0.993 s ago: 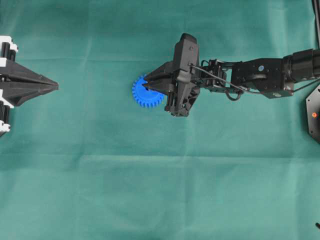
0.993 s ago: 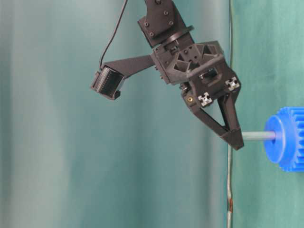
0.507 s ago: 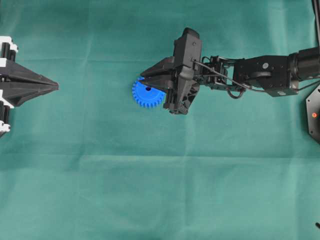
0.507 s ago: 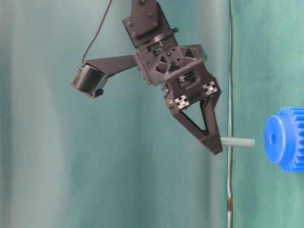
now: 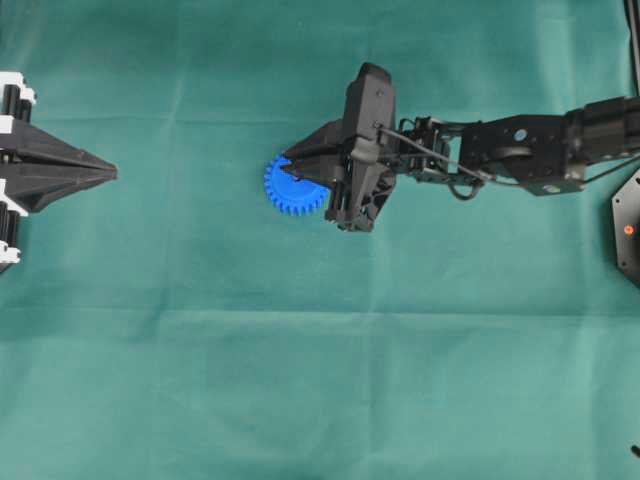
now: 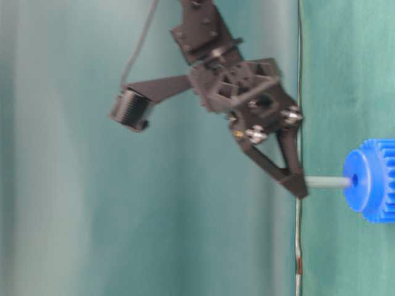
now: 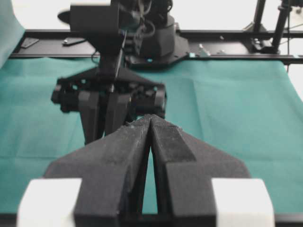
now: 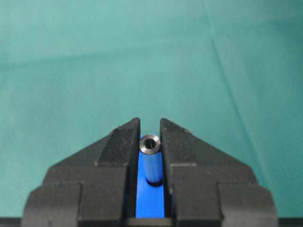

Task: Insert the shaft placed at a random location into the center hole of the medium gear at another random location.
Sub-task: 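Align the shaft tip with the gear hole and lower it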

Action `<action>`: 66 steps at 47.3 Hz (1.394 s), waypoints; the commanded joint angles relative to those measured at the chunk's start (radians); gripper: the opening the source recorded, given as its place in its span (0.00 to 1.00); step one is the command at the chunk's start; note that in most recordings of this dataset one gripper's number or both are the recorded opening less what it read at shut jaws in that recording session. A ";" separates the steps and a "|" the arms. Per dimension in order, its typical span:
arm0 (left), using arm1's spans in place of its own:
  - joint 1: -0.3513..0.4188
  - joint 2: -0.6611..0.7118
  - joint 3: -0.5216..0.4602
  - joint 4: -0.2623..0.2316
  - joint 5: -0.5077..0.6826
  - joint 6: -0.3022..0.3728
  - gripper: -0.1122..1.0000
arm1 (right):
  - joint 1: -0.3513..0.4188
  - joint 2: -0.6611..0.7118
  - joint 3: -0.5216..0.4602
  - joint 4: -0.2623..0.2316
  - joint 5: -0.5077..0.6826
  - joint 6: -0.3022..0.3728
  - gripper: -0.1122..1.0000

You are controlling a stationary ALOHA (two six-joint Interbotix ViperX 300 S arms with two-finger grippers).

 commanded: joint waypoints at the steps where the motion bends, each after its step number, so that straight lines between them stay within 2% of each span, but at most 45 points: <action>1: 0.002 0.006 -0.023 0.002 -0.003 -0.002 0.10 | 0.003 -0.002 -0.023 0.012 -0.021 0.002 0.21; 20: 0.002 0.008 -0.023 0.002 0.000 -0.002 0.10 | 0.003 0.003 -0.017 0.020 -0.032 0.003 0.21; 34: 0.002 0.008 -0.021 0.003 0.005 -0.002 0.10 | 0.000 -0.063 -0.012 0.014 -0.029 -0.011 0.21; 66: 0.002 0.008 -0.023 0.002 0.006 0.000 0.10 | 0.000 -0.005 -0.003 0.018 -0.049 -0.003 0.21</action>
